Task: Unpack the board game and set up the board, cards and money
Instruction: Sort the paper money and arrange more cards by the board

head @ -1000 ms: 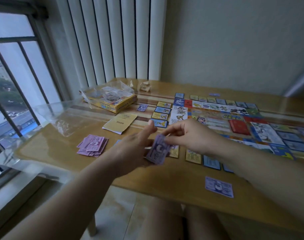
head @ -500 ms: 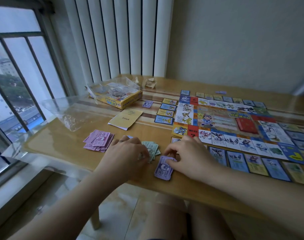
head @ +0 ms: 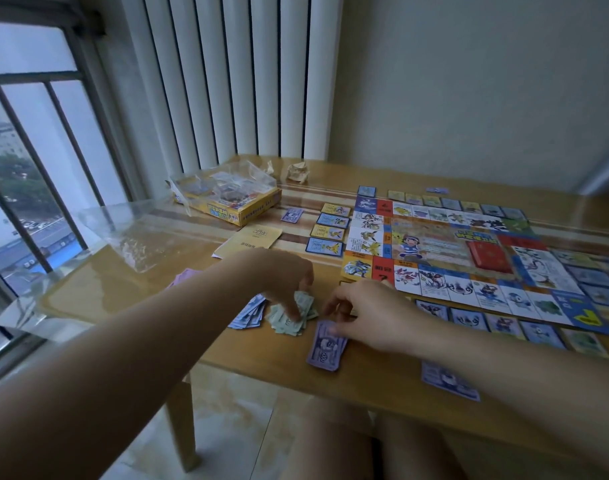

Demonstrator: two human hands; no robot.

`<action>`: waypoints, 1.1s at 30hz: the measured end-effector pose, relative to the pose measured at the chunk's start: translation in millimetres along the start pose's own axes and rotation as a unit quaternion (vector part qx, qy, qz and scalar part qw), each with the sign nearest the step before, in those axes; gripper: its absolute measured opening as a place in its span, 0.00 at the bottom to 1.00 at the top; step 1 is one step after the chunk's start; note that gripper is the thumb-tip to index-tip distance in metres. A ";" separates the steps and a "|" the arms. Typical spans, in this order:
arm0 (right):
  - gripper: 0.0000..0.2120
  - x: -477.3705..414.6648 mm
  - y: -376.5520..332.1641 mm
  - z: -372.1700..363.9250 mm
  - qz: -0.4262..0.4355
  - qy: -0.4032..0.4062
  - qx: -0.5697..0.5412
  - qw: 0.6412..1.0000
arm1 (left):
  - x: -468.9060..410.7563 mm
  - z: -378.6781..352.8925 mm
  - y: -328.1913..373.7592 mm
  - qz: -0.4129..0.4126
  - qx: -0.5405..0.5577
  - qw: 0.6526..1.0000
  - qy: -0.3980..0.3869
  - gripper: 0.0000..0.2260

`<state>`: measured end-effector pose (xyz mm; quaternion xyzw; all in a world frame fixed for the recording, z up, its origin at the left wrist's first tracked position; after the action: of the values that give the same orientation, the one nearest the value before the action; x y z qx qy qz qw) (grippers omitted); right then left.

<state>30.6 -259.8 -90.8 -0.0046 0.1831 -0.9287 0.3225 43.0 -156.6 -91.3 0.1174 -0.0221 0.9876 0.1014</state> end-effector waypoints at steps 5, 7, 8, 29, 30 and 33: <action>0.10 -0.3 1.2 -0.5 0.002 0.001 0.009 1.000 | -7.4 1.4 5.1 0.007 -0.078 0.994 -0.072 0.34; 0.10 -0.1 1.4 0.0 0.002 0.000 0.008 1.000 | -11.3 -0.3 4.8 0.007 -0.104 0.991 -0.087 0.35; 0.10 0.3 1.1 0.0 0.003 -0.002 0.008 1.000 | -12.9 -0.8 5.1 0.005 -0.115 0.989 -0.090 0.35; 0.09 -16.8 -0.6 -0.5 -0.059 -0.019 -0.169 0.984 | 31.5 59.7 -57.1 0.029 0.586 0.796 0.151 0.12; 0.09 -22.2 -3.0 0.1 -0.061 -0.015 -0.183 0.981 | 39.4 60.9 -67.4 0.030 0.683 0.712 0.157 0.15; 0.08 -38.2 -8.4 -1.9 -0.063 0.008 -0.196 0.979 | 50.7 51.6 -96.7 0.057 0.785 0.587 0.191 0.25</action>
<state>55.6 -230.2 -85.5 -0.0718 0.3633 -0.8933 0.2546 26.4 -55.5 -27.2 -0.0417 0.7747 0.6253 -0.0843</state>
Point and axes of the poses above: each hand's wrist, its own x-axis away from the middle knuckle, its own z-axis out of the back of the hand, y = z × x, the point moved 8 cm from there along -x, towards the middle knuckle, and after that the axes turned 11 degrees about y, right-handed, at the moved point
